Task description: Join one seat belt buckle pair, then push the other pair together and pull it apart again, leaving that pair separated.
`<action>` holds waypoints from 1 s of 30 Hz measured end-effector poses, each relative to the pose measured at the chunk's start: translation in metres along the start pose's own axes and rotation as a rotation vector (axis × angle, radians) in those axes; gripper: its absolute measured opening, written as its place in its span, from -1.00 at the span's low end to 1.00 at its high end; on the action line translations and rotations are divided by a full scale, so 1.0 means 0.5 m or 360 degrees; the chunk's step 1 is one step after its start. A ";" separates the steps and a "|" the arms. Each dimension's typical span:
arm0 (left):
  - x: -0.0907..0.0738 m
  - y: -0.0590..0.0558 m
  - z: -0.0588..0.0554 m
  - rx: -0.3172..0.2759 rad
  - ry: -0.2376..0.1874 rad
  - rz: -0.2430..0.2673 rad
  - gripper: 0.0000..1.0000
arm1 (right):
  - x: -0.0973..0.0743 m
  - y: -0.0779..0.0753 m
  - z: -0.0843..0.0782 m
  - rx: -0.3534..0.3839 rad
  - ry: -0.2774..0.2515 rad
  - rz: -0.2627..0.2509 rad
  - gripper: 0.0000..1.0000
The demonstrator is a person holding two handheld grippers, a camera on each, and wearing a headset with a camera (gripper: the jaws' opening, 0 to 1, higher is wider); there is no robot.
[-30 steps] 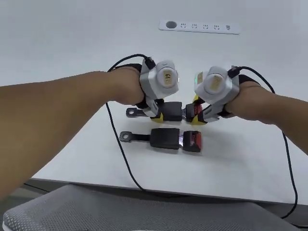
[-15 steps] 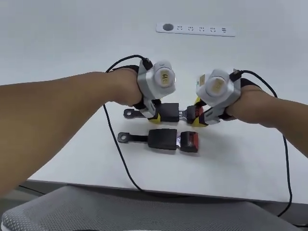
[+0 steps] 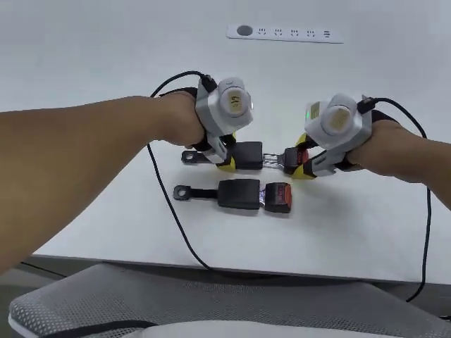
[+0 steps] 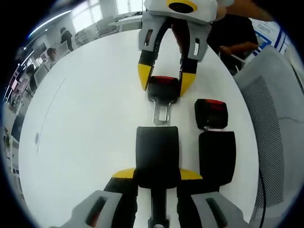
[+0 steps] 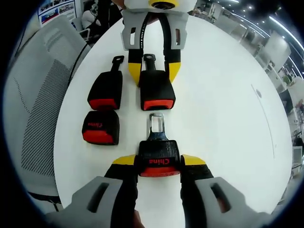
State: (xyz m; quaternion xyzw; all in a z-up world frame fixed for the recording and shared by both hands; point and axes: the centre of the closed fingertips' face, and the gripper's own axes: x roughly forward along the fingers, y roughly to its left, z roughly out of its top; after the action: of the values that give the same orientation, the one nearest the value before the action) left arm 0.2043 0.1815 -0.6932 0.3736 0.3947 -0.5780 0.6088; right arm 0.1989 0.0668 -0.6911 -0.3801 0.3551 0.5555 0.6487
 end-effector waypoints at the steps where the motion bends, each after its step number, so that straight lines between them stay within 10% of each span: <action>1: 0.001 0.002 -0.001 0.0000 0.0001 0.0000 -0.38 | -0.007 0.000 -0.013 0.0006 0.0001 0.0000 -0.32; 15: -0.001 -0.003 0.003 -0.0013 -0.0006 0.0018 -0.38 | -0.073 0.001 -0.145 0.0141 0.0105 -0.0057 -0.32; 30: 0.000 0.000 0.005 0.0012 0.0030 0.0052 -0.36 | -0.081 -0.005 -0.153 0.0197 0.0136 -0.0150 -0.23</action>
State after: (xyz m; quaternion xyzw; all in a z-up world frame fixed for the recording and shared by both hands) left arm 0.2044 0.1794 -0.6920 0.3878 0.3920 -0.5658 0.6131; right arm 0.1931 -0.0196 -0.6902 -0.3789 0.3977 0.4846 0.6808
